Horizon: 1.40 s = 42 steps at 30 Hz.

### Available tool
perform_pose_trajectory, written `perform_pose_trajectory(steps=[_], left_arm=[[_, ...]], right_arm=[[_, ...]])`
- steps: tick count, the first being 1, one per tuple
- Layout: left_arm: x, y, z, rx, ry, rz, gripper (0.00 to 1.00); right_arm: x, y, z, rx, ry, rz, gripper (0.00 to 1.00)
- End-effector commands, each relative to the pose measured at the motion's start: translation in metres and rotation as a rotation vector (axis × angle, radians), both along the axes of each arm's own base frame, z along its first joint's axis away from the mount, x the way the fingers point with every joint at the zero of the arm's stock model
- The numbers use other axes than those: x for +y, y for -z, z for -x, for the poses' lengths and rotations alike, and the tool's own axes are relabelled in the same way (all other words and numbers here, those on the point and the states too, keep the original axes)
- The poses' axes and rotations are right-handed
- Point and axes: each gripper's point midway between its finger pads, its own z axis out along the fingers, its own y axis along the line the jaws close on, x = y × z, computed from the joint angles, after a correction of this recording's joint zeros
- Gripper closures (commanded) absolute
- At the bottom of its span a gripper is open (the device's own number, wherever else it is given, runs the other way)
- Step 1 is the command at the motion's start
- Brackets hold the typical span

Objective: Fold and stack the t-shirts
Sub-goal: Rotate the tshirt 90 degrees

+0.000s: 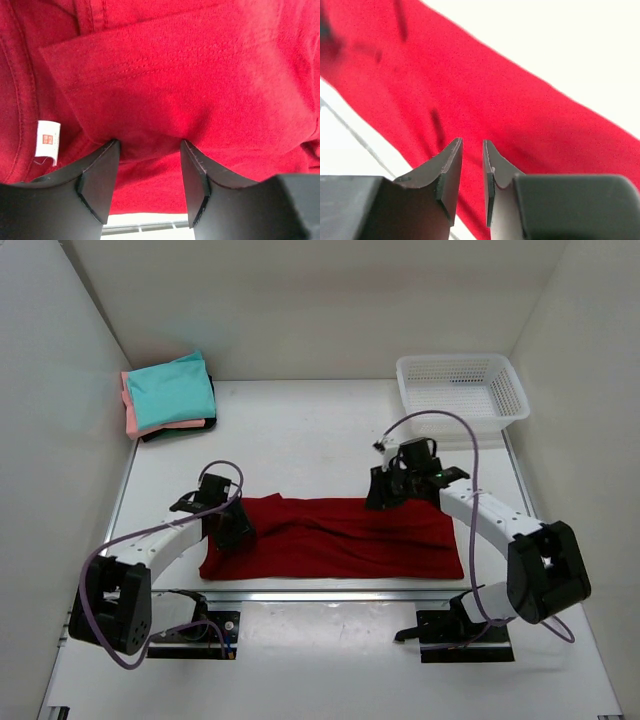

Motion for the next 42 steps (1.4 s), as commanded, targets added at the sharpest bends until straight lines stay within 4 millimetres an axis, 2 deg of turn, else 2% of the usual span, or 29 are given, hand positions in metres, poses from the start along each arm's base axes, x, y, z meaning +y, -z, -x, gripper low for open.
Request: perform_pose_trajectory(steps=[1, 4, 6, 7, 8, 9, 11, 13, 15, 17, 18, 19, 20, 21, 22, 23, 24, 25, 26, 27, 28, 30, 32, 33, 34, 37, 39, 41, 42], left_arm=[[-0.009, -0.015, -0.027, -0.078, -0.028, 0.008, 0.38], [-0.017, -0.012, -0.038, -0.075, 0.007, -0.025, 0.38], [-0.019, -0.001, -0.048, -0.045, 0.028, -0.075, 0.39], [-0.026, -0.006, -0.057, -0.061, 0.04, -0.073, 0.39], [-0.027, 0.005, -0.058, -0.023, 0.047, -0.083, 0.39], [-0.032, 0.0, -0.07, -0.04, 0.052, -0.077, 0.4], [-0.034, 0.012, -0.085, -0.001, 0.053, -0.099, 0.41], [-0.038, 0.001, -0.118, -0.042, 0.038, -0.097, 0.41], [-0.041, 0.003, -0.142, -0.043, 0.035, -0.101, 0.41], [-0.04, -0.014, -0.191, -0.098, 0.009, -0.073, 0.4], [-0.034, 0.0, -0.198, -0.057, 0.025, -0.088, 0.38], [-0.039, -0.006, -0.235, -0.101, 0.07, -0.102, 0.38], [-0.048, -0.043, -0.273, -0.182, 0.128, -0.096, 0.38], [-0.054, -0.016, -0.277, -0.1, 0.169, -0.13, 0.37], [-0.068, -0.022, -0.31, -0.131, 0.222, -0.151, 0.37], [-0.085, -0.077, -0.356, -0.301, 0.233, -0.133, 0.37], [-0.1, -0.074, -0.38, -0.337, 0.251, -0.099, 0.38], [-0.113, -0.031, -0.384, -0.279, 0.242, -0.035, 0.37], [-0.115, -0.038, -0.395, -0.317, 0.224, 0.013, 0.38], [-0.122, -0.005, -0.391, -0.253, 0.21, 0.084, 0.38], [-0.131, -0.009, -0.396, -0.292, 0.223, 0.118, 0.39], [-0.137, 0.025, -0.377, -0.245, 0.259, 0.096, 0.37], [-0.144, 0.024, -0.384, -0.289, 0.292, 0.082, 0.37], [-0.149, 0.006, -0.395, -0.34, 0.296, 0.102, 0.36], [-0.155, 0.019, -0.396, -0.332, 0.301, 0.11, 0.35], [-0.157, -0.013, -0.425, -0.461, 0.266, 0.141, 0.35], [-0.15, -0.047, -0.437, -0.539, 0.246, 0.14, 0.34], [-0.143, -0.112, -0.447, -0.661, 0.219, 0.146, 0.33], [-0.133, -0.124, -0.45, -0.679, 0.201, 0.151, 0.33]], right_arm=[[-0.049, -0.004, -0.039, -0.08, 0.2, 0.101, 0.79], [-0.084, 0.019, -0.044, -0.004, 0.343, 0.144, 0.81], [-0.098, 0.032, -0.042, 0.045, 0.403, 0.166, 0.83], [-0.101, 0.043, -0.038, 0.087, 0.43, 0.174, 0.84], [-0.103, 0.045, -0.035, 0.113, 0.441, 0.18, 0.88], [-0.103, 0.052, -0.031, 0.149, 0.449, 0.19, 0.9], [-0.106, 0.06, -0.028, 0.191, 0.474, 0.223, 0.92], [-0.106, 0.071, -0.015, 0.263, 0.485, 0.287, 0.97], [-0.103, 0.075, -0.007, 0.303, 0.486, 0.327, 1.0], [-0.087, 0.08, 0.006, 0.351, 0.465, 0.329, 1.0], [-0.081, 0.082, 0.013, 0.373, 0.462, 0.327, 1.0], [-0.068, 0.079, 0.015, 0.375, 0.432, 0.313, 0.99], [-0.052, 0.08, 0.024, 0.404, 0.407, 0.289, 0.98], [-0.035, 0.075, 0.025, 0.411, 0.39, 0.259, 0.99], [-0.018, 0.068, 0.025, 0.427, 0.395, 0.211, 0.99], [0.0, 0.064, 0.028, 0.432, 0.36, 0.169, 1.0], [0.016, 0.062, 0.031, 0.455, 0.343, 0.14, 1.0], [0.032, 0.052, 0.021, 0.439, 0.346, 0.088, 1.0], [0.05, 0.051, 0.025, 0.432, 0.298, 0.071, 1.0], [0.069, 0.048, 0.025, 0.419, 0.254, 0.05, 1.0], [0.078, 0.048, 0.022, 0.411, 0.244, 0.051, 1.0], [0.099, 0.057, 0.03, 0.397, 0.172, 0.065, 1.0], [0.115, 0.059, 0.029, 0.381, 0.131, 0.043, 1.0], [0.123, 0.063, 0.027, 0.363, 0.115, 0.027, 1.0], [0.125, 0.07, 0.032, 0.378, 0.107, 0.037, 1.0], [0.132, 0.069, 0.008, 0.312, 0.097, 0.041, 0.99], [0.126, 0.058, -0.012, 0.227, 0.099, 0.087, 1.0], [0.129, 0.035, -0.032, 0.12, 0.079, 0.081, 1.0], [0.123, 0.027, -0.038, 0.098, 0.095, 0.083, 0.97]])
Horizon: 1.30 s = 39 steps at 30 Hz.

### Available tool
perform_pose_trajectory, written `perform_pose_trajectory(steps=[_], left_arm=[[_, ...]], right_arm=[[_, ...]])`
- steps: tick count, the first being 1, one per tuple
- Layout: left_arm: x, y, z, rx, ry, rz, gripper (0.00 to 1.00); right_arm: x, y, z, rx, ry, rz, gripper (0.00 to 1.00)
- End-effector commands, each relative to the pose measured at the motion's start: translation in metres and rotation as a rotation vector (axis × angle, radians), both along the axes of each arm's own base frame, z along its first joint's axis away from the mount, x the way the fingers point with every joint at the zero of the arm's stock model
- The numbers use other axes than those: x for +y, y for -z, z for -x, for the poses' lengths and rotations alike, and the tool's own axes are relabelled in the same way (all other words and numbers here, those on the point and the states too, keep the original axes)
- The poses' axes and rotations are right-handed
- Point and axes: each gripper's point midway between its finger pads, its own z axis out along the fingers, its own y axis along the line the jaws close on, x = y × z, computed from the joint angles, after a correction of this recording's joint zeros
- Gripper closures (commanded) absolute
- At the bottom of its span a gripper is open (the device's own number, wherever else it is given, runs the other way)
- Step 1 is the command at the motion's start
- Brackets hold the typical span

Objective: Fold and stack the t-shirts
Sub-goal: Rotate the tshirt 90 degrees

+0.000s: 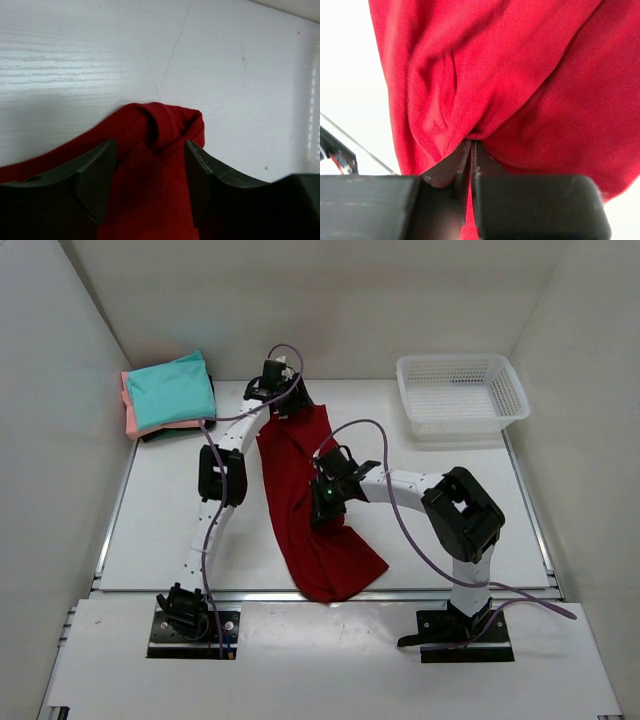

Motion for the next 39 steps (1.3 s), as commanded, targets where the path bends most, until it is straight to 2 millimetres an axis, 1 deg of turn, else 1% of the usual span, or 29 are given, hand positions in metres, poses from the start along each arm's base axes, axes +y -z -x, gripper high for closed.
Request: perform_pose_trajectory(steps=[1, 2, 3, 4, 5, 6, 8, 9, 10, 11, 12, 13, 14, 15, 16, 20, 23, 24, 25, 26, 27, 28, 29, 30, 31, 34, 35, 37, 39], left_arm=[[0.017, -0.137, -0.015, -0.226, -0.039, 0.084, 0.33], [0.022, -0.157, -0.011, -0.244, -0.045, 0.096, 0.32], [0.029, -0.151, -0.005, -0.213, -0.049, 0.085, 0.32], [0.033, -0.177, 0.003, -0.245, -0.051, 0.075, 0.33], [0.039, -0.186, 0.014, -0.241, -0.05, 0.048, 0.33], [0.041, -0.167, 0.025, -0.195, -0.033, 0.014, 0.33], [0.044, -0.154, 0.056, -0.113, -0.018, -0.007, 0.33], [0.046, -0.159, 0.066, -0.107, -0.008, -0.016, 0.33], [0.046, -0.134, 0.082, -0.029, 0.002, -0.026, 0.34], [0.04, -0.133, 0.094, -0.011, 0.023, -0.032, 0.35], [0.043, -0.115, 0.109, 0.041, 0.025, -0.057, 0.35], [0.041, -0.093, 0.124, 0.1, 0.034, -0.078, 0.35], [0.036, -0.085, 0.135, 0.126, 0.054, -0.091, 0.35], [0.036, -0.066, 0.145, 0.17, 0.06, -0.101, 0.35], [0.033, -0.046, 0.159, 0.217, 0.075, -0.111, 0.36], [0.015, 0.004, 0.175, 0.322, 0.119, -0.138, 0.38], [0.007, 0.028, 0.168, 0.36, 0.131, -0.165, 0.38], [0.007, 0.045, 0.17, 0.397, 0.137, -0.177, 0.39], [0.003, 0.053, 0.159, 0.392, 0.13, -0.184, 0.39], [-0.004, 0.04, 0.144, 0.356, 0.14, -0.172, 0.39], [0.001, 0.058, 0.144, 0.405, 0.13, -0.185, 0.39], [-0.004, 0.061, 0.131, 0.401, 0.131, -0.185, 0.39], [-0.013, 0.039, 0.107, 0.327, 0.129, -0.161, 0.39], [-0.017, 0.039, 0.094, 0.315, 0.131, -0.146, 0.38], [-0.015, 0.061, 0.092, 0.354, 0.117, -0.13, 0.39], [-0.022, 0.05, 0.064, 0.279, 0.091, -0.032, 0.39], [-0.018, 0.058, 0.071, 0.311, 0.089, -0.033, 0.39], [-0.017, 0.066, 0.064, 0.27, 0.073, -0.008, 0.39], [-0.021, 0.051, 0.049, 0.204, 0.067, 0.023, 0.38]], right_arm=[[-0.01, -0.046, -0.052, -0.226, 0.029, 0.0, 0.96], [-0.011, -0.054, -0.058, -0.243, 0.029, -0.008, 0.95], [-0.02, -0.061, -0.066, -0.261, 0.045, 0.001, 0.94], [-0.027, -0.067, -0.073, -0.281, 0.052, 0.004, 0.94], [-0.032, -0.069, -0.075, -0.287, 0.053, 0.017, 0.92], [-0.038, -0.073, -0.075, -0.289, 0.058, 0.028, 0.92], [-0.053, -0.067, -0.071, -0.285, 0.052, 0.059, 0.92], [-0.055, -0.066, -0.065, -0.277, 0.046, 0.069, 0.92], [-0.062, -0.062, -0.058, -0.273, 0.036, 0.079, 0.92], [-0.068, -0.058, -0.048, -0.263, 0.031, 0.089, 0.92], [-0.072, -0.048, -0.037, -0.242, 0.012, 0.097, 0.92], [-0.072, -0.053, -0.031, -0.257, 0.0, 0.081, 0.92], [-0.078, -0.05, -0.019, -0.248, -0.009, 0.084, 0.93], [-0.08, -0.043, -0.007, -0.23, -0.03, 0.075, 0.93], [-0.078, -0.05, -0.002, -0.248, -0.044, 0.049, 0.93], [-0.099, -0.033, 0.045, -0.185, -0.05, 0.055, 0.94], [-0.112, -0.017, 0.068, -0.147, -0.024, 0.036, 0.97], [-0.117, -0.005, 0.081, -0.118, -0.031, 0.05, 0.97], [-0.121, 0.0, 0.084, -0.11, -0.024, 0.056, 0.97], [-0.119, 0.002, 0.086, -0.102, -0.019, 0.056, 0.98], [-0.121, 0.011, 0.092, -0.08, -0.017, 0.065, 0.99], [-0.122, 0.015, 0.093, -0.074, -0.013, 0.058, 0.99], [-0.121, 0.021, 0.097, -0.052, -0.01, 0.068, 1.0], [-0.121, 0.027, 0.099, -0.034, -0.009, 0.074, 1.0], [-0.118, 0.03, 0.101, -0.024, -0.011, 0.067, 1.0], [-0.111, 0.034, 0.1, -0.012, 0.009, 0.065, 1.0], [-0.11, 0.037, 0.099, -0.013, 0.017, 0.068, 1.0], [-0.107, 0.035, 0.095, -0.014, 0.044, 0.048, 1.0], [-0.106, 0.038, 0.093, -0.018, 0.052, 0.05, 1.0]])
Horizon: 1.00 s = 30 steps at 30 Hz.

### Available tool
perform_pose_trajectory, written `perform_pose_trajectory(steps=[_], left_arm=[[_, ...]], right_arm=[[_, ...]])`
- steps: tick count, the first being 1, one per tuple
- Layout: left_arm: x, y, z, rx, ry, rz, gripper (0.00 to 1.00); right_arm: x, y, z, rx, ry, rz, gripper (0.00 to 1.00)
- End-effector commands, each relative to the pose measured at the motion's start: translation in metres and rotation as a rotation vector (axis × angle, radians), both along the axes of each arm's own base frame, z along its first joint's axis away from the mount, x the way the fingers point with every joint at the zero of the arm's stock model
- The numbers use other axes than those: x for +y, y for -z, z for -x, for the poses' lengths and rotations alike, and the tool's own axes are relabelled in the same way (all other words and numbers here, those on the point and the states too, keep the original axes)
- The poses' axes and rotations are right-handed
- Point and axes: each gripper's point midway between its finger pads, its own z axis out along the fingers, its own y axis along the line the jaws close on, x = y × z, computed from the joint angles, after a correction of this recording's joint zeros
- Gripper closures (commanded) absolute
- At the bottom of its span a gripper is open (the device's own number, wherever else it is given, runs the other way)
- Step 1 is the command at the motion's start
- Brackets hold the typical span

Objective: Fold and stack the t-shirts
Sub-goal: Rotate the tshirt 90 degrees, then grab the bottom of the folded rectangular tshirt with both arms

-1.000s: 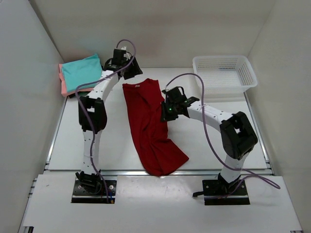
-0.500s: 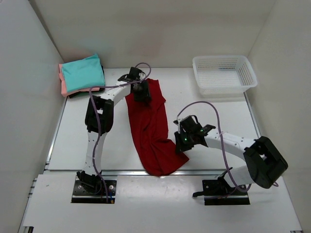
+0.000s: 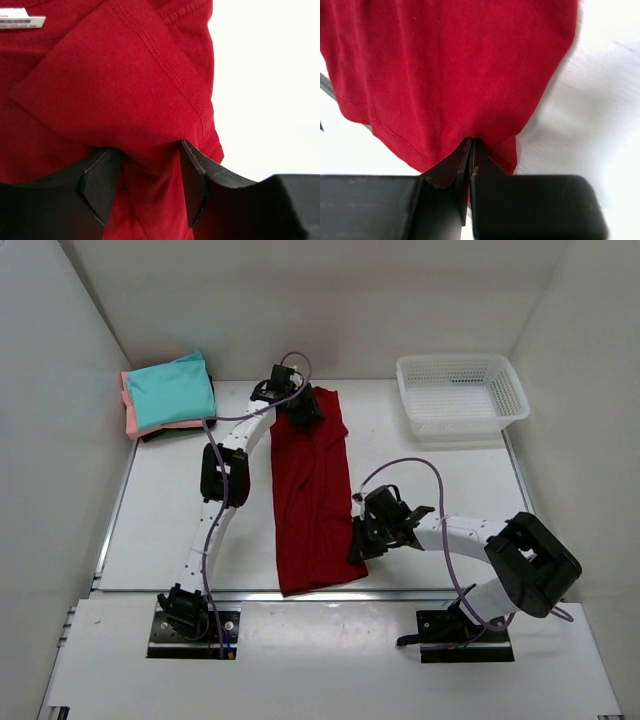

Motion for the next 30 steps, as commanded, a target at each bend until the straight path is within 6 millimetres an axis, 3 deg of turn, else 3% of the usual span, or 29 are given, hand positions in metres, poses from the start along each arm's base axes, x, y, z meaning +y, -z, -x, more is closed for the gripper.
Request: perform_pose_trajectory(steps=[1, 2, 3, 5, 6, 7, 8, 9, 10, 11, 13, 14, 15, 16, 17, 18, 20, 21, 22, 23, 24, 25, 26, 27, 30], left_arm=[[0.01, 0.027, -0.008, 0.018, -0.036, 0.0, 0.38], [0.013, 0.035, -0.011, 0.03, -0.042, 0.01, 0.38], [0.002, 0.018, -0.019, -0.01, -0.032, 0.048, 0.37], [-0.005, -0.026, -0.03, -0.082, -0.013, 0.134, 0.35], [-0.009, -0.054, -0.032, -0.131, -0.001, 0.155, 0.33], [-0.012, -0.07, -0.034, -0.166, 0.012, 0.171, 0.31], [-0.013, -0.109, -0.033, -0.221, 0.02, 0.195, 0.31], [-0.012, -0.14, -0.028, -0.258, 0.026, 0.204, 0.3], [-0.007, -0.132, -0.023, -0.225, 0.021, 0.191, 0.31], [-0.006, -0.16, -0.013, -0.253, 0.038, 0.196, 0.29], [0.011, -0.174, 0.013, -0.229, 0.042, 0.136, 0.3], [0.022, -0.147, 0.029, -0.15, 0.033, 0.091, 0.29], [0.03, -0.168, 0.044, -0.166, 0.04, 0.086, 0.29], [0.039, -0.165, 0.071, -0.127, 0.042, 0.062, 0.3], [0.052, -0.127, 0.095, -0.036, 0.028, 0.03, 0.3], [0.063, -0.157, 0.11, -0.094, 0.012, 0.04, 0.3], [0.084, -0.145, 0.179, -0.043, -0.016, 0.04, 0.3], [0.094, -0.113, 0.209, 0.037, -0.033, 0.016, 0.29], [0.102, -0.133, 0.228, -0.002, -0.044, 0.025, 0.29], [0.103, -0.111, 0.256, 0.058, -0.03, -0.004, 0.29], [0.104, -0.101, 0.289, 0.087, -0.014, -0.046, 0.28], [0.105, -0.101, 0.308, 0.086, -0.005, -0.074, 0.28], [0.101, -0.081, 0.338, 0.148, 0.028, -0.092, 0.28], [0.094, -0.08, 0.357, 0.159, 0.041, -0.083, 0.28], [0.102, -0.028, 0.424, 0.286, 0.014, -0.07, 0.28]], right_arm=[[-0.01, 0.023, -0.001, -0.003, 0.041, 0.073, 1.0], [-0.008, 0.021, -0.002, -0.011, 0.03, 0.067, 1.0], [-0.006, 0.021, -0.007, -0.018, 0.035, 0.067, 1.0], [-0.002, 0.01, -0.015, -0.076, 0.011, 0.063, 1.0], [-0.005, 0.006, -0.023, -0.094, 0.029, 0.09, 1.0], [-0.015, 0.008, -0.024, -0.089, 0.044, 0.14, 1.0], [-0.018, 0.003, -0.03, -0.095, 0.06, 0.151, 1.0], [-0.022, 0.002, -0.03, -0.083, 0.062, 0.182, 1.0], [-0.034, 0.003, -0.027, -0.053, 0.075, 0.211, 1.0], [-0.036, -0.003, -0.035, -0.077, 0.087, 0.204, 1.0], [-0.041, -0.006, -0.032, -0.091, 0.082, 0.212, 1.0], [-0.04, -0.013, -0.036, -0.114, 0.078, 0.19, 1.0], [-0.039, -0.017, -0.039, -0.132, 0.069, 0.182, 1.0], [-0.035, -0.028, -0.045, -0.162, 0.074, 0.15, 0.99], [-0.034, -0.036, -0.046, -0.192, 0.072, 0.145, 0.99], [-0.034, -0.045, -0.052, -0.218, 0.082, 0.136, 0.98], [-0.034, -0.055, -0.051, -0.23, 0.082, 0.118, 0.89], [-0.038, -0.057, -0.053, -0.226, 0.103, 0.114, 0.89], [-0.04, -0.055, -0.05, -0.209, 0.11, 0.105, 0.89], [-0.043, -0.058, -0.05, -0.192, 0.133, 0.08, 0.86], [-0.049, -0.054, -0.05, -0.173, 0.169, 0.074, 0.81], [-0.052, -0.048, -0.043, -0.14, 0.17, 0.069, 0.78], [-0.053, -0.049, -0.044, -0.134, 0.191, 0.049, 0.78], [-0.054, -0.043, -0.04, -0.114, 0.194, 0.05, 0.78], [-0.05, -0.036, -0.029, -0.075, 0.187, 0.036, 0.68]])
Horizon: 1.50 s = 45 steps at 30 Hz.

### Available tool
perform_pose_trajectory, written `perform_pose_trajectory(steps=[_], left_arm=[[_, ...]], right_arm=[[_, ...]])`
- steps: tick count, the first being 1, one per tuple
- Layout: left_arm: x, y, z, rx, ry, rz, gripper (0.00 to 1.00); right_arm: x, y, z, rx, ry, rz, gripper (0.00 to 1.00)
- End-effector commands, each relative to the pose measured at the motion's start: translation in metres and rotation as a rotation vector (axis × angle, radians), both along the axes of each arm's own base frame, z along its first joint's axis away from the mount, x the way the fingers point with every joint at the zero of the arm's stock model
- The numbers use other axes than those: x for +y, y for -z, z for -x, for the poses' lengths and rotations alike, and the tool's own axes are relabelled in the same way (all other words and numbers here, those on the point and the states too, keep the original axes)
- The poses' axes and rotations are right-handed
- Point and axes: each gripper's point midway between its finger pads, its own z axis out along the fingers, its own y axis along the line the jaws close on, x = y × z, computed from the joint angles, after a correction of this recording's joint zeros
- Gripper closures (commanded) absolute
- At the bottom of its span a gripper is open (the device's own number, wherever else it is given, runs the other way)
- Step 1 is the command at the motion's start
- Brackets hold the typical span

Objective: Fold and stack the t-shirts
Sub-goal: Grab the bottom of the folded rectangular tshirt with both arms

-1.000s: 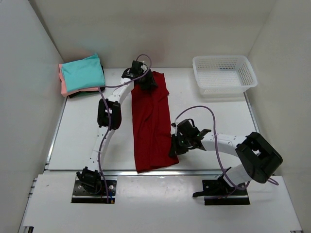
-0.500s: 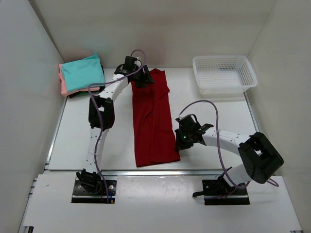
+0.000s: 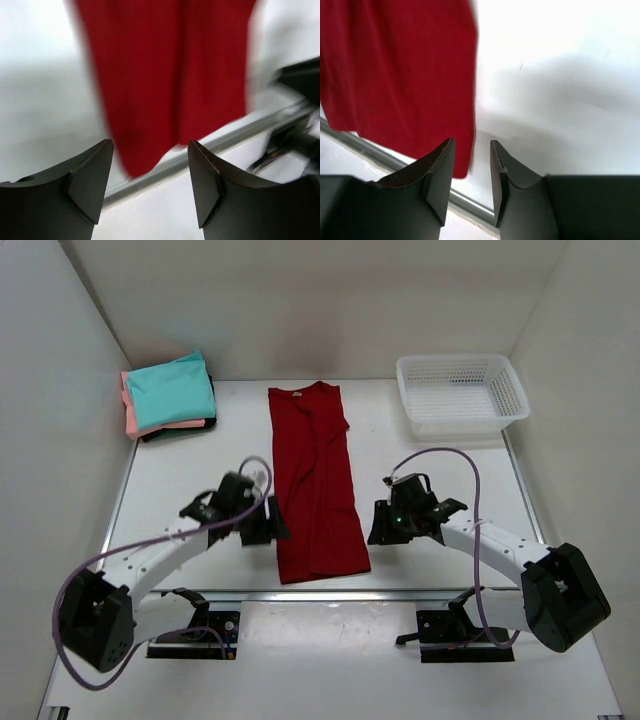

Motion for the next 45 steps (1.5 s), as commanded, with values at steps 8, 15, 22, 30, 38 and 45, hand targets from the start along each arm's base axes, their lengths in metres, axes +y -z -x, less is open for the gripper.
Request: perform_pose_trajectory(steps=[8, 15, 22, 30, 38, 45], left_arm=[[0.029, 0.079, 0.091, 0.224, -0.11, -0.062, 0.29], [0.009, 0.083, 0.091, 0.232, -0.11, -0.03, 0.28], [-0.017, 0.081, 0.09, 0.239, -0.055, -0.035, 0.52], [0.004, 0.079, 0.105, 0.245, -0.081, -0.022, 0.86], [0.0, 0.067, 0.117, 0.272, -0.067, 0.067, 0.91], [0.004, 0.021, 0.056, 0.173, -0.139, 0.165, 0.88]], right_arm=[[0.026, 0.011, 0.039, 0.116, -0.037, -0.119, 0.57], [0.039, 0.022, 0.051, 0.171, -0.063, -0.122, 0.59], [0.037, 0.031, 0.071, 0.225, -0.071, -0.141, 1.0], [0.029, 0.027, 0.099, 0.234, -0.058, -0.174, 1.0], [0.024, 0.016, 0.108, 0.241, -0.11, -0.169, 1.0], [0.024, -0.024, 0.054, 0.183, -0.131, -0.197, 1.0]])
